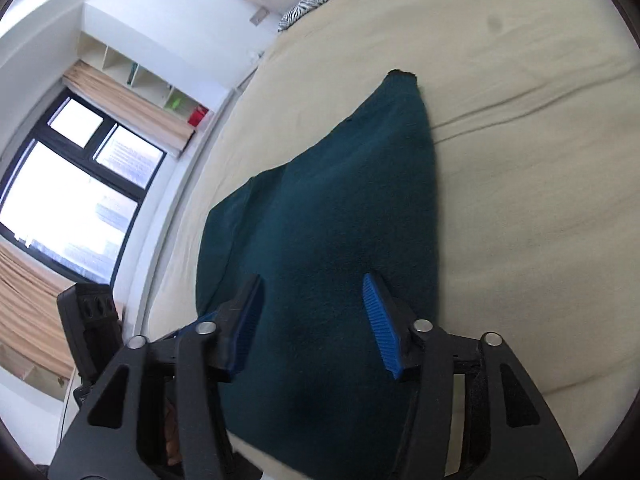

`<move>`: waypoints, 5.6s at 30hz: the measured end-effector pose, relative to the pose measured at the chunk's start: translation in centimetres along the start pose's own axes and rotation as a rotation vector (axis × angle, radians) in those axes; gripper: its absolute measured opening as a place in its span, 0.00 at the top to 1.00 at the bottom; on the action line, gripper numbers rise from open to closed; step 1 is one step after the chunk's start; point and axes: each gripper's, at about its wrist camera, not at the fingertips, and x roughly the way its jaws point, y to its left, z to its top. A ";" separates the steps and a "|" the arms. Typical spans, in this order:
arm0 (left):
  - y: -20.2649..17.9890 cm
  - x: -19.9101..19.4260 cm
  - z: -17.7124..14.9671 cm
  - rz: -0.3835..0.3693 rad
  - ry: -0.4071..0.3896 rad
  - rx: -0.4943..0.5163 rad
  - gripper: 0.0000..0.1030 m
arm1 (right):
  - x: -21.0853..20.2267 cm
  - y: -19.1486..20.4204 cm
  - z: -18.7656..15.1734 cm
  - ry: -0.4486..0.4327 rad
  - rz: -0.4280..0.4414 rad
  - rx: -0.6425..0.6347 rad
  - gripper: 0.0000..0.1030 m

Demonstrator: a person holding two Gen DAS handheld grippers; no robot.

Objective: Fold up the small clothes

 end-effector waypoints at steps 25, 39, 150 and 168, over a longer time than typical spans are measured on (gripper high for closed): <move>-6.8 -18.4 -2.0 0.457 -0.670 0.192 0.00 | -16.0 15.3 -5.5 -0.601 -0.545 -0.413 0.00; -5.6 -18.0 -2.2 0.443 -0.546 0.142 0.00 | -17.7 19.3 -5.6 -0.551 -0.564 -0.452 0.00; -3.1 -10.2 -3.7 0.447 -0.238 0.119 0.00 | -6.3 15.0 -6.9 -0.154 -0.742 -0.373 0.00; -3.2 -10.0 -3.9 0.440 -0.231 0.124 0.00 | -6.2 14.8 -6.9 -0.149 -0.742 -0.371 0.00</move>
